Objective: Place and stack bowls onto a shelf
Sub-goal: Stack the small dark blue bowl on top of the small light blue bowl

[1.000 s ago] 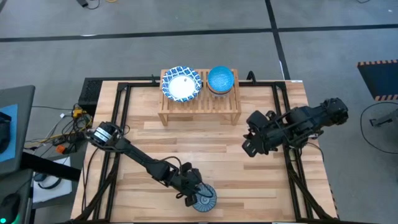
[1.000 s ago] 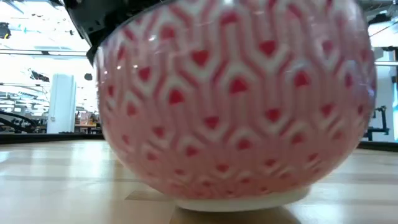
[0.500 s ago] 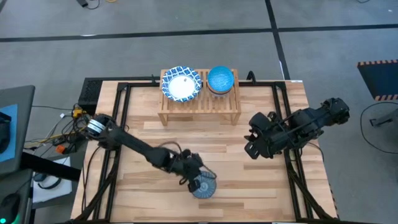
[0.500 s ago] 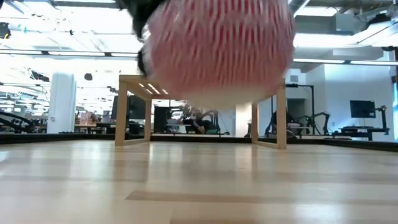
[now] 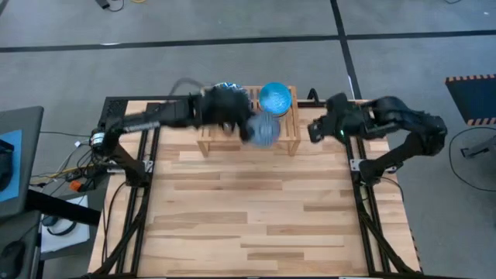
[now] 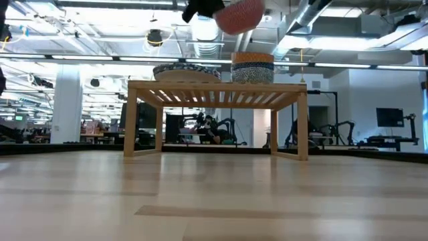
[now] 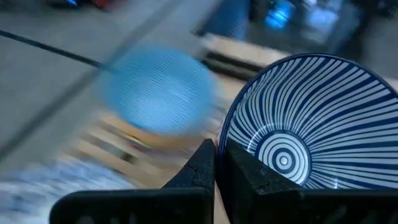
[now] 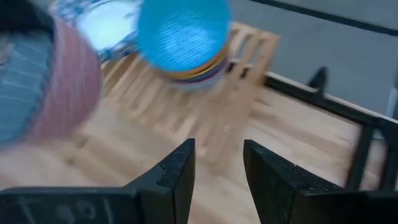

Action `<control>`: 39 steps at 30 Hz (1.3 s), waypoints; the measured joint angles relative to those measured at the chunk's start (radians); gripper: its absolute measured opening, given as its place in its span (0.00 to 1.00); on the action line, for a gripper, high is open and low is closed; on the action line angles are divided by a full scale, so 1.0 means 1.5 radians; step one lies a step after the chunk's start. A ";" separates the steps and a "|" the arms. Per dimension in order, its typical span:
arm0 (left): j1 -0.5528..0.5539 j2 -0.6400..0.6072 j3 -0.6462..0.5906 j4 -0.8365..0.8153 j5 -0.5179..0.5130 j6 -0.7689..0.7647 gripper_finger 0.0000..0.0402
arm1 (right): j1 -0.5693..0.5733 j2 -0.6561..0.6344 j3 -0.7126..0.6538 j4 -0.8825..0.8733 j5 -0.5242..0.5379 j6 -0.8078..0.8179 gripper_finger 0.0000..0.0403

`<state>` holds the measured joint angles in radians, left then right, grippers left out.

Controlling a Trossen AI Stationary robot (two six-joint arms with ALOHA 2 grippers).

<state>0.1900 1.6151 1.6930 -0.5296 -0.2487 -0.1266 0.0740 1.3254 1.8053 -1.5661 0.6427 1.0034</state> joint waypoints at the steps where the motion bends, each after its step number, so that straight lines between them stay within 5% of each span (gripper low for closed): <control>1: 0.031 0.006 0.017 0.009 0.003 0.019 0.00 | -0.023 0.000 0.000 0.000 0.000 -0.002 0.40; 7: 0.175 0.082 0.111 0.062 0.103 0.064 0.00 | -0.108 0.013 0.000 0.001 -0.004 -0.009 0.40; 14: 0.225 0.194 0.251 0.043 0.196 0.067 0.00 | -0.133 0.035 0.000 0.001 -0.017 -0.011 0.40; 23: 0.207 0.288 0.364 -0.055 0.179 0.135 0.00 | -0.175 0.033 0.000 -0.001 -0.024 -0.057 0.40; 32: 0.206 0.300 0.368 -0.092 0.119 0.173 0.00 | -0.208 0.023 0.000 -0.003 -0.043 -0.095 0.40; 39: 0.212 0.298 0.372 -0.119 0.134 0.181 0.01 | -0.231 0.022 0.000 -0.003 -0.064 -0.123 0.40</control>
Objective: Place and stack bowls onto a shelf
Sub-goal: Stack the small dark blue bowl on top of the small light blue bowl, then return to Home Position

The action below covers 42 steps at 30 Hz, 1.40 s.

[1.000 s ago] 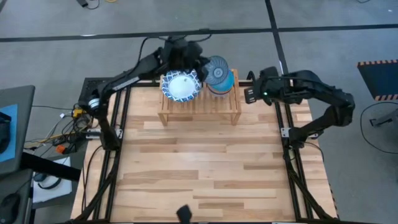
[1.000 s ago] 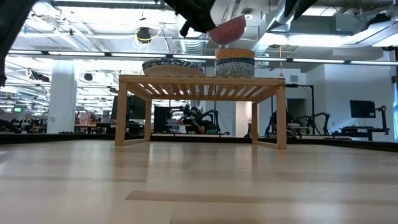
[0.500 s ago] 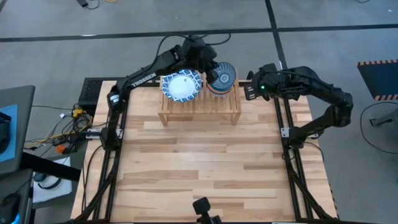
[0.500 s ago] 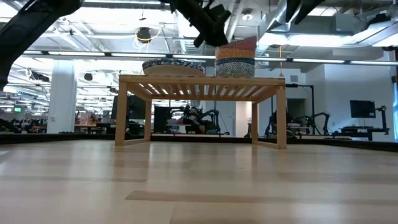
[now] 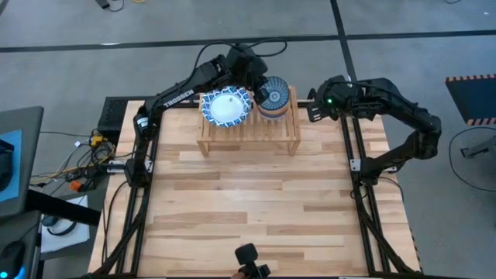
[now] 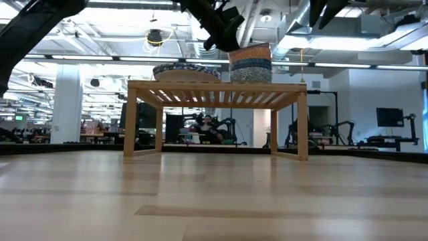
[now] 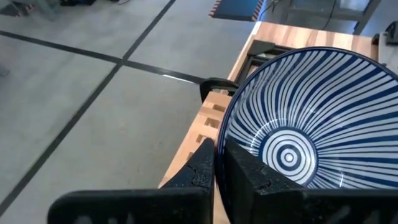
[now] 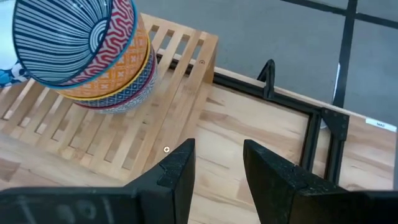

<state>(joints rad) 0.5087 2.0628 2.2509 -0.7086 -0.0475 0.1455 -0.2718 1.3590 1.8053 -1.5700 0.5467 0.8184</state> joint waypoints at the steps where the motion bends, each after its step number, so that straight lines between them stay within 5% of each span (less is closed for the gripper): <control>1: 0.000 0.000 0.000 -0.001 -0.001 0.000 0.02 | -0.002 0.000 0.000 0.000 -0.001 -0.004 0.40; 19: 0.028 0.000 -0.001 0.009 0.114 -0.076 0.15 | -0.013 0.002 0.000 0.036 -0.004 -0.028 0.40; 30: 0.056 0.000 -0.001 0.013 0.151 -0.130 0.33 | -0.013 0.002 0.000 0.046 -0.015 -0.034 0.40; 42: 0.055 -0.044 0.055 0.003 0.150 -0.101 0.36 | -0.004 -0.040 -0.004 0.140 -0.004 -0.204 0.37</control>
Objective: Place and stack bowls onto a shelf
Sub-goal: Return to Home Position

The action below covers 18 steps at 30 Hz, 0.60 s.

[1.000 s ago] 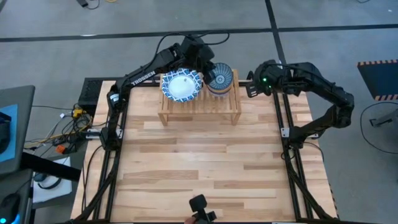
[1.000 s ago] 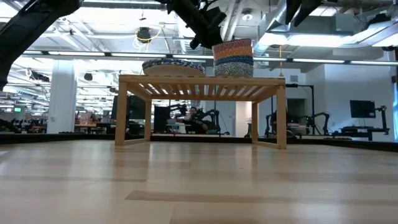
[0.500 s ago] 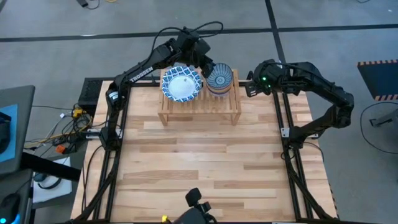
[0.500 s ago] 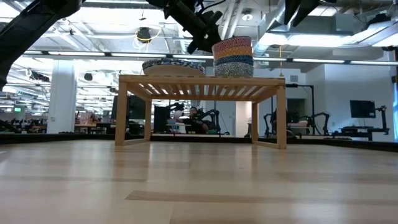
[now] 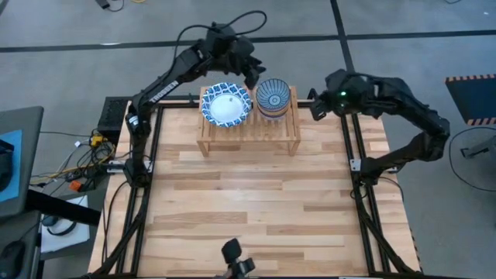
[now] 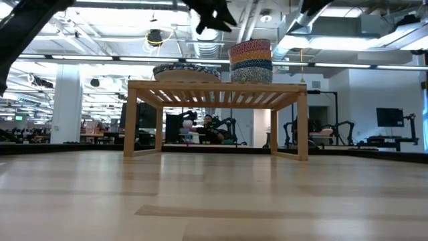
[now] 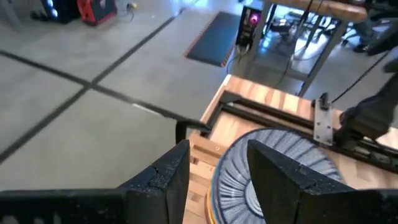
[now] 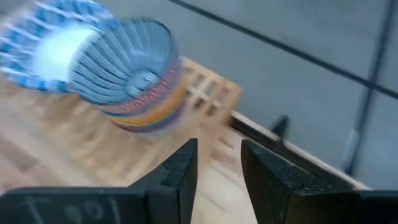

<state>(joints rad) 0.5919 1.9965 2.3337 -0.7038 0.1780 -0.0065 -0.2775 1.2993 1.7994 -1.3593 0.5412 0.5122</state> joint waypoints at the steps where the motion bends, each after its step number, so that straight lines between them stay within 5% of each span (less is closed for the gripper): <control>1: 0.000 -0.009 0.000 -0.005 0.000 0.004 0.36 | 0.000 -0.012 -0.010 0.025 -0.012 -0.016 0.36; 12: -0.086 -0.055 -0.019 -0.051 0.065 0.013 0.36 | 0.005 -0.249 -0.408 0.514 -0.351 -0.133 0.19; 18: -0.200 -0.055 -0.132 0.055 0.062 -0.019 0.32 | 0.028 -0.355 -0.574 0.695 -0.398 -0.122 0.07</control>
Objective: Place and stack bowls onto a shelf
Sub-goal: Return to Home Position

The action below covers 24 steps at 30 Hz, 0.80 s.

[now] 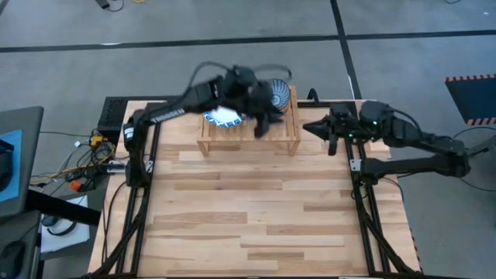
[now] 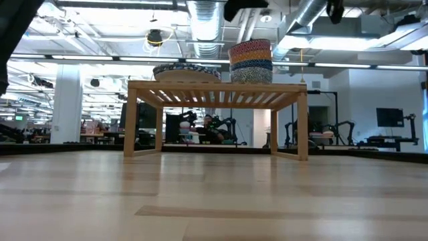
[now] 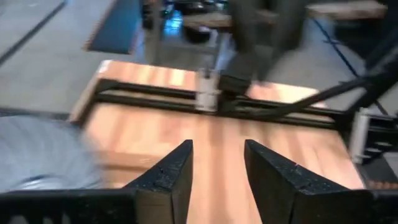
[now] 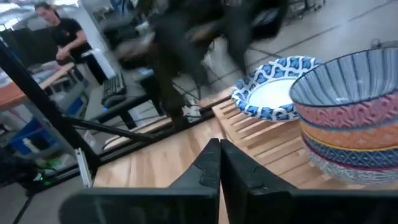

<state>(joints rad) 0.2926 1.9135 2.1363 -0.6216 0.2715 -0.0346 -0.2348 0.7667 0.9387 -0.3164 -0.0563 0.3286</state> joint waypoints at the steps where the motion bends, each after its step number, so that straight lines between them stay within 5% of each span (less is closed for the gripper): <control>1: -0.014 -0.005 -0.017 0.016 -0.006 -0.003 0.31 | -0.001 -0.014 -0.012 0.007 0.000 0.000 0.05; 8: -0.045 -0.134 -0.177 0.058 -0.112 -0.013 0.19 | -0.004 -0.083 -0.049 0.012 0.001 -0.048 0.08; 15: -0.055 -0.377 -0.500 0.303 -0.137 -0.059 0.15 | -0.007 -0.079 -0.070 -0.059 -0.001 -0.148 0.11; 19: -0.104 -0.520 -0.674 0.431 -0.161 -0.041 0.14 | 0.003 -0.057 -0.074 -0.009 -0.095 -0.154 0.04; 24: -0.160 -0.659 -0.838 0.462 -0.194 -0.043 0.08 | 0.022 -0.059 -0.072 0.054 -0.154 -0.231 0.04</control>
<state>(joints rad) 0.0530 0.9243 0.8794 0.0709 -0.0197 -0.0986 -0.2020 0.6784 0.8303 -0.2357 -0.2868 -0.0173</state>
